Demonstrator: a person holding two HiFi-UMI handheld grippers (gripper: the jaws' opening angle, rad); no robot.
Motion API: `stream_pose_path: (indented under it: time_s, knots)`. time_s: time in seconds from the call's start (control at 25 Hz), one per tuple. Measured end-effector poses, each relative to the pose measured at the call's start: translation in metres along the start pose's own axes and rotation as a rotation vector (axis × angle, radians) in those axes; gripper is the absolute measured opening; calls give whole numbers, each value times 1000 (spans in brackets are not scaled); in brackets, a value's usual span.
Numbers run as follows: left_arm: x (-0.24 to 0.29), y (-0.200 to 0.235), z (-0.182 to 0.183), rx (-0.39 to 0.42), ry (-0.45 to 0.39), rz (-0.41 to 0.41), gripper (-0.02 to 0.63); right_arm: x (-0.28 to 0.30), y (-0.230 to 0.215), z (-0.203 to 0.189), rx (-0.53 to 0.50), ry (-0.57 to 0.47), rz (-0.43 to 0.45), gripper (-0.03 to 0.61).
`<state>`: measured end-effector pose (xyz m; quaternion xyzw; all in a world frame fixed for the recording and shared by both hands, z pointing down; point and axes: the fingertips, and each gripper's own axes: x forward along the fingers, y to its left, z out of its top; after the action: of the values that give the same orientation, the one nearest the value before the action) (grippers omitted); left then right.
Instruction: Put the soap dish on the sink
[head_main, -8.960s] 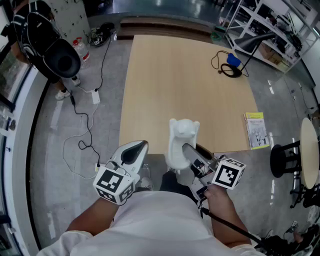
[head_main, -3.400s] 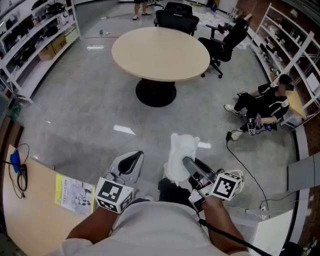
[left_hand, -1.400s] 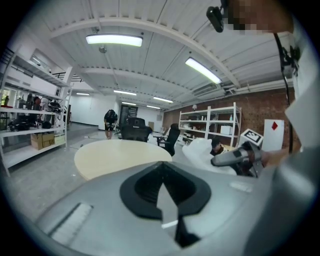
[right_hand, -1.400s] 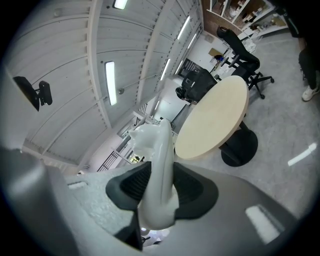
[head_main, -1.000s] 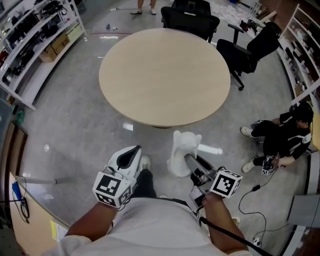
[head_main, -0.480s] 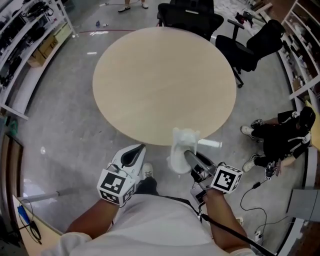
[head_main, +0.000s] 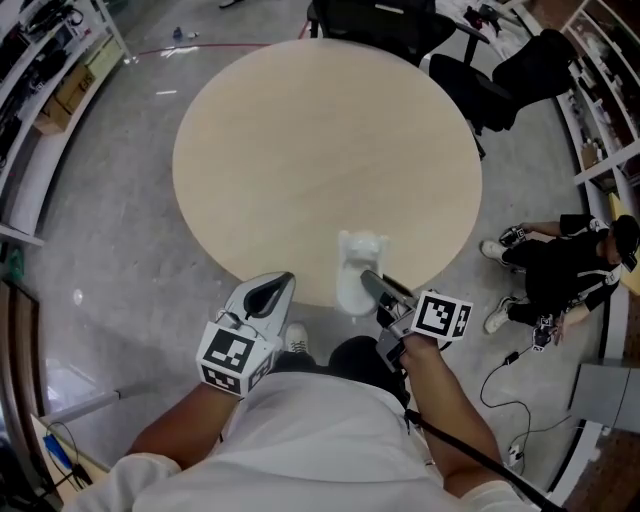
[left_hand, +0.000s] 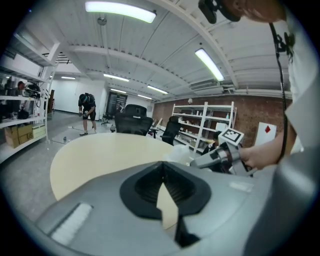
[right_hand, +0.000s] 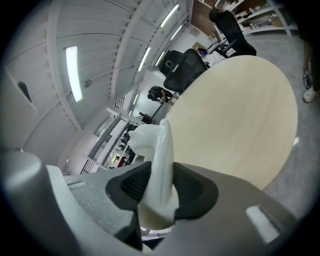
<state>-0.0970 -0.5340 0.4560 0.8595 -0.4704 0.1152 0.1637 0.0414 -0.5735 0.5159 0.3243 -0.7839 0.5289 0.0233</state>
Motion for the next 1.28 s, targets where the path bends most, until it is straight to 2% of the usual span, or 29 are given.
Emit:
stream_pose_path:
  time_s: [0.36, 0.76, 0.92, 1.04, 1.16, 1.28]
  knots:
    - [22, 25, -9, -84, 40, 91, 8, 67, -66, 5, 152, 115, -14, 141]
    - [43, 35, -19, -175, 74, 158, 8, 110, -95, 15, 168, 215, -40, 143]
    - [46, 37, -17, -194, 70, 168, 8, 113, -102, 13, 189, 211, -58, 144]
    - [50, 41, -19, -204, 73, 175, 8, 118, -107, 15, 160, 204, -90, 155]
    - [50, 38, -18, -209, 75, 175, 8, 118, -113, 15, 77, 221, -154, 172]
    - [50, 36, -17, -206, 74, 171, 8, 120, -112, 17, -1, 240, -178, 175]
